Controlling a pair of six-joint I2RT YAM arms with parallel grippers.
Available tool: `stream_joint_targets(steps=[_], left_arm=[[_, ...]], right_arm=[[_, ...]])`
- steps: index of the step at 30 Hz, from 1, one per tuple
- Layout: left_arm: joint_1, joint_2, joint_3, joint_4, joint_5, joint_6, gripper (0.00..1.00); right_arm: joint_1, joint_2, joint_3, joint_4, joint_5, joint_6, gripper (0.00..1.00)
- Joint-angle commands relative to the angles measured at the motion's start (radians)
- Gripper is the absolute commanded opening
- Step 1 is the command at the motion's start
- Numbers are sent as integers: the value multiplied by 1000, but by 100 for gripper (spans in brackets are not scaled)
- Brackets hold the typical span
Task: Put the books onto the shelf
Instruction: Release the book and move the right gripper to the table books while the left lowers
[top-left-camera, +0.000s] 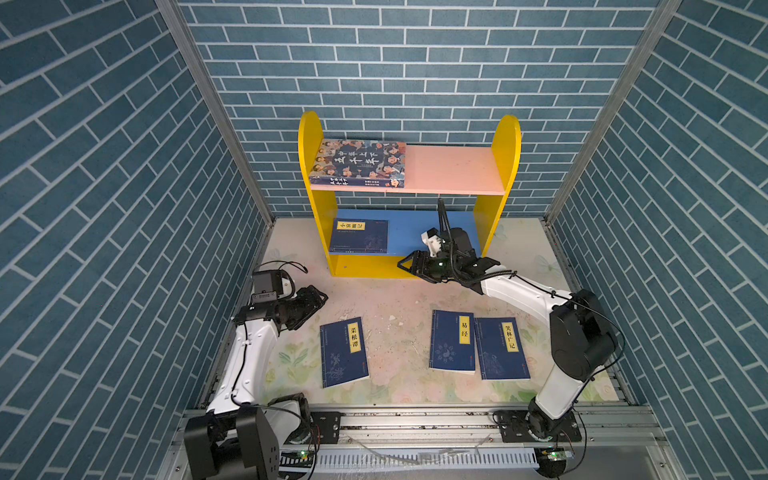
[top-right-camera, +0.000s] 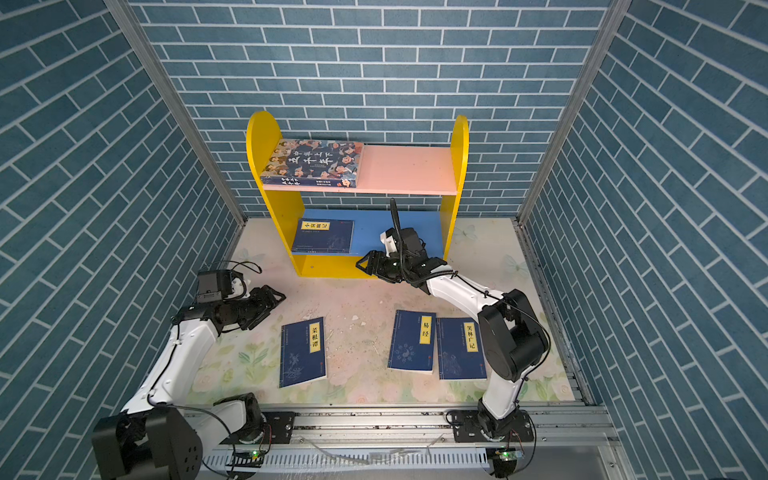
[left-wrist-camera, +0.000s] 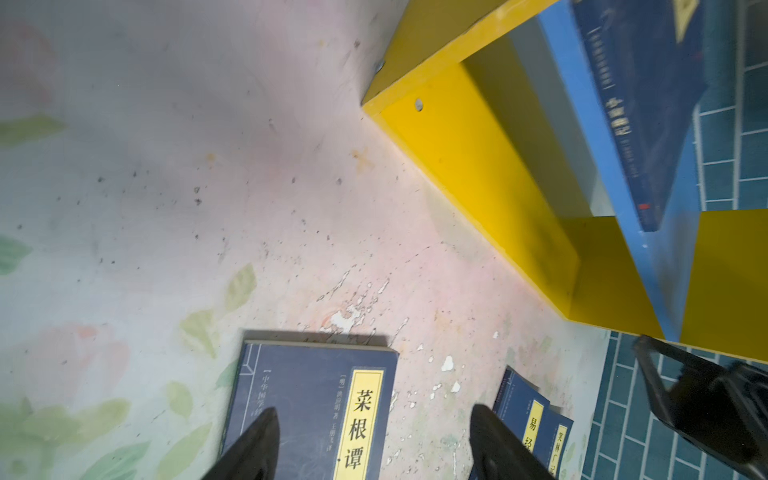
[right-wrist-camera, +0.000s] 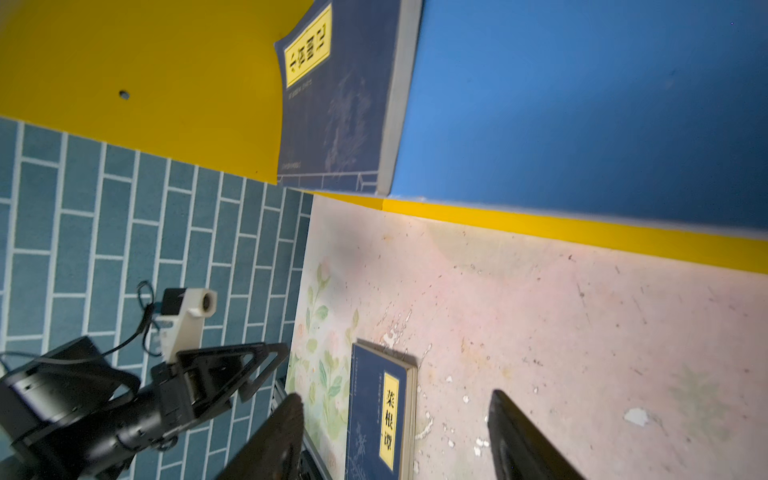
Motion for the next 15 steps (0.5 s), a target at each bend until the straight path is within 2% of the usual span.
stream_joint_targets(steps=[1,4,9,15], left_arm=[[3,25,-41,-19,-44,16,74],[1,50,-57,-13,-51,26,74],[-5,105,-98,0,-58,39,73],[-18,163,-124,6,-71,84,73]], right_arm=[[47,-70,-35,-79,28,-89,70],[97,-114,-71,-146,54,-122,70],[167,-146,-153,-169,34,-105,71],[236,-138,-272,-26,13,5,71]])
